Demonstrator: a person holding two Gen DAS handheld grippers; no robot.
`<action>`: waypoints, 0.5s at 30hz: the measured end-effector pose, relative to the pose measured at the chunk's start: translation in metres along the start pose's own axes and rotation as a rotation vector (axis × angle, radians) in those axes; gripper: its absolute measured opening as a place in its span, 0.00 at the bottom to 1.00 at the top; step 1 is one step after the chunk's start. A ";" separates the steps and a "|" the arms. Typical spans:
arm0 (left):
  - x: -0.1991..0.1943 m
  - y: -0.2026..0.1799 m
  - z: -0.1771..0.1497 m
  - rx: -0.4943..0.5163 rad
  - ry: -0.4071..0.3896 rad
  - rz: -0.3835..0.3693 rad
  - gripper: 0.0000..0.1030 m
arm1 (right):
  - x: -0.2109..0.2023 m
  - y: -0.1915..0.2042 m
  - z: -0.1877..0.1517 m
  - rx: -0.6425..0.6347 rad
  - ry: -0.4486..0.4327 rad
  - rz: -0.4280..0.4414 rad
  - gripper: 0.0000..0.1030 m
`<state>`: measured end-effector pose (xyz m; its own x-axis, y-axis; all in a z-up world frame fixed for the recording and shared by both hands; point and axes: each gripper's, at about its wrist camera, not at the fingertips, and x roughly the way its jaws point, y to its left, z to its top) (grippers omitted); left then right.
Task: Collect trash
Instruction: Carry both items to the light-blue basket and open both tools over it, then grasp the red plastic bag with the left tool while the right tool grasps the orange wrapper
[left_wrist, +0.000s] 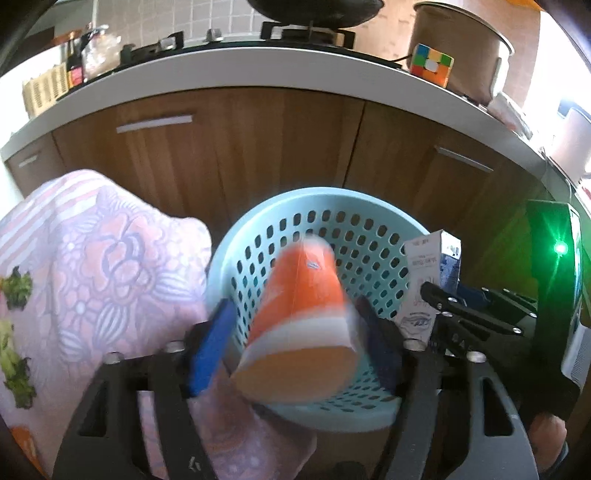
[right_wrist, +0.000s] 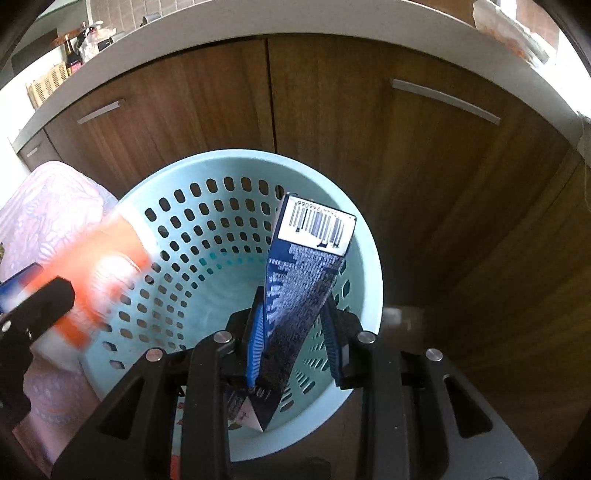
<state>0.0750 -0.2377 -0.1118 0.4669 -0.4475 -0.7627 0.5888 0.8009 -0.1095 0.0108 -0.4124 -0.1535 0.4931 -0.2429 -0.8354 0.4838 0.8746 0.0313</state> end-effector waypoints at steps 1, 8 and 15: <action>-0.003 0.002 -0.001 -0.007 -0.007 -0.003 0.71 | 0.000 0.001 -0.001 0.006 0.003 -0.001 0.28; -0.031 0.018 -0.005 -0.052 -0.067 -0.030 0.72 | -0.016 0.009 0.004 0.017 -0.042 0.002 0.44; -0.082 0.042 -0.019 -0.113 -0.158 0.010 0.72 | -0.062 0.034 0.008 -0.028 -0.125 0.067 0.44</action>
<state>0.0487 -0.1598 -0.0657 0.5758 -0.4888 -0.6553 0.5095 0.8414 -0.1799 0.0024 -0.3710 -0.0967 0.6104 -0.2326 -0.7572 0.4275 0.9014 0.0678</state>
